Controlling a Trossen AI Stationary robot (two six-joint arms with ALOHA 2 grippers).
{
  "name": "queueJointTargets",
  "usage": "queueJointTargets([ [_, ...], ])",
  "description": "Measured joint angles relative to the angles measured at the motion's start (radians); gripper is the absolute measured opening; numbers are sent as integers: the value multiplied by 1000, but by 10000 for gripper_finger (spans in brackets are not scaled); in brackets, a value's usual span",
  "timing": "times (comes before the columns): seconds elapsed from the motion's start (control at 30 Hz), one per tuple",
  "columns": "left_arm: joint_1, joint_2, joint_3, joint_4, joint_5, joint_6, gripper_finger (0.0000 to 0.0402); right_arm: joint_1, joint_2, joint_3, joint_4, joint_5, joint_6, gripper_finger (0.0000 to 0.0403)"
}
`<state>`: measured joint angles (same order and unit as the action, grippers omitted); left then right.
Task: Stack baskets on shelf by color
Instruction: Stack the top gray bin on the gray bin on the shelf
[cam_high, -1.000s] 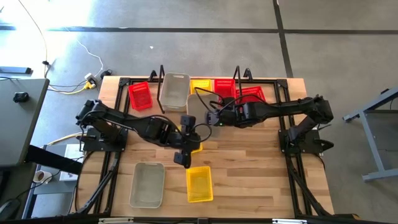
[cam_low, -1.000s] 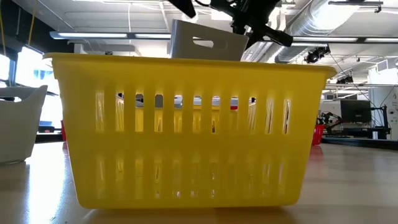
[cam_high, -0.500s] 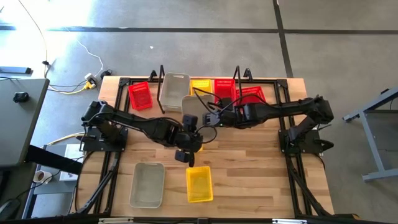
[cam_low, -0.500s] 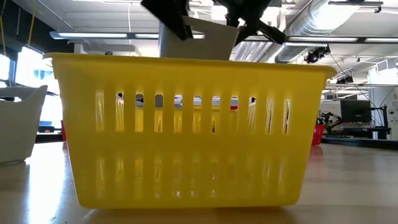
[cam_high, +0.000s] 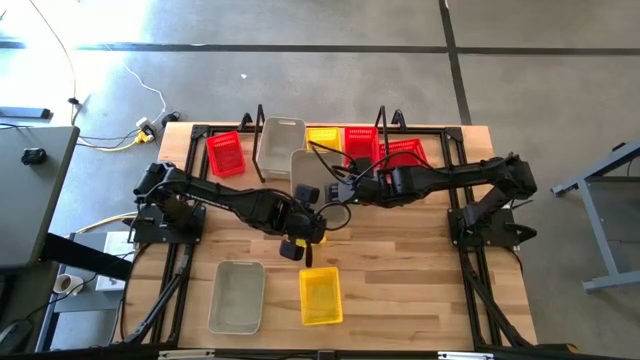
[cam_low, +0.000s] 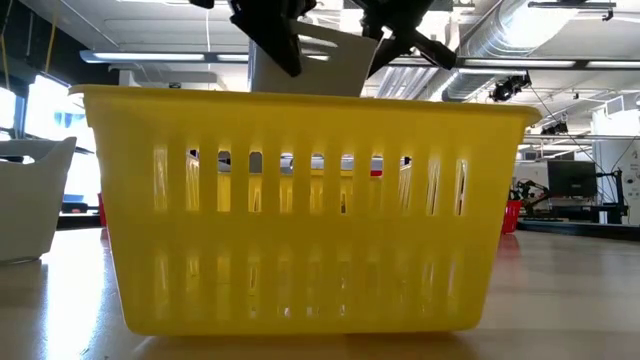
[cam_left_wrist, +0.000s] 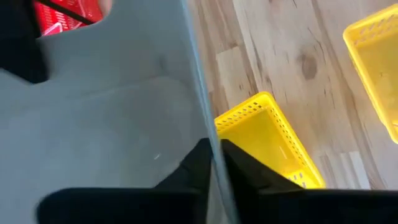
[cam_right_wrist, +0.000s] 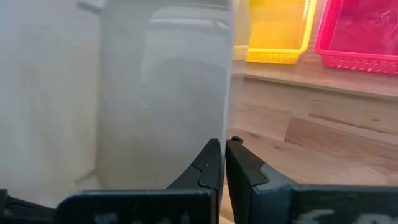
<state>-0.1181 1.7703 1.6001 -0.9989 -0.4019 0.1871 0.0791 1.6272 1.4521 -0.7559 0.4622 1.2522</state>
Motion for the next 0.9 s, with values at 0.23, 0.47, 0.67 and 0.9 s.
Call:
queueJointTargets([
  [0.23, 0, 0, 0, -13, -10, 22, 6, 0, 0, 0, 10, 22, -57, 0],
  [0.47, 0, -21, 0, -31, 3, 51, 2, -5, 0, 0, 14, 32, -75, 37],
  [0.67, -1, -52, -1, -73, 42, 87, 0, -28, -18, 0, 10, 43, -79, 105],
  [0.9, 27, -100, -1, -115, 87, 113, 0, -50, -102, 2, 2, 95, -112, 134],
])
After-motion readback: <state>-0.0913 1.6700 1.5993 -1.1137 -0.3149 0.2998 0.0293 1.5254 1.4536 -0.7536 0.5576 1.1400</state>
